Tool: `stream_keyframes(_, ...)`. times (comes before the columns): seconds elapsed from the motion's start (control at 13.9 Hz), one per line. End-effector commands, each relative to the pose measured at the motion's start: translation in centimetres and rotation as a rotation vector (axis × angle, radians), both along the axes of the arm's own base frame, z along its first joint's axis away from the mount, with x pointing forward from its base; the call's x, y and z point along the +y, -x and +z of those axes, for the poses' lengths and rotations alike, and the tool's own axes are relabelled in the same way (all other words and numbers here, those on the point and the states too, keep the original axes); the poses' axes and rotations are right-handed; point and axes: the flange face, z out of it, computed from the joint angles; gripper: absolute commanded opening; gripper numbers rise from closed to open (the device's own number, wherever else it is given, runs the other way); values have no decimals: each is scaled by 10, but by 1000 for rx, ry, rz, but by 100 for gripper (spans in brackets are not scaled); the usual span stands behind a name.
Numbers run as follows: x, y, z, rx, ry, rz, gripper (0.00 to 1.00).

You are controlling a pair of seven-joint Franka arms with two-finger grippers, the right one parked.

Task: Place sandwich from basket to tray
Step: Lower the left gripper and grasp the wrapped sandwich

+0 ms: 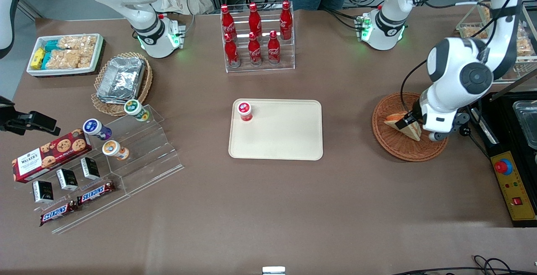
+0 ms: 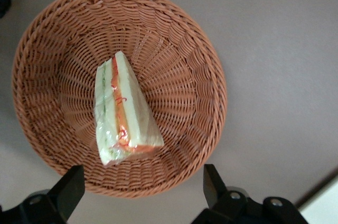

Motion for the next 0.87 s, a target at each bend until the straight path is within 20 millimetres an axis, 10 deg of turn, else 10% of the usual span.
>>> stream_keyframes(0.0,2,-1,-29,-4,-59,56,100)
stream_keyframes(0.79,21,34,-78,14,-74,118,100)
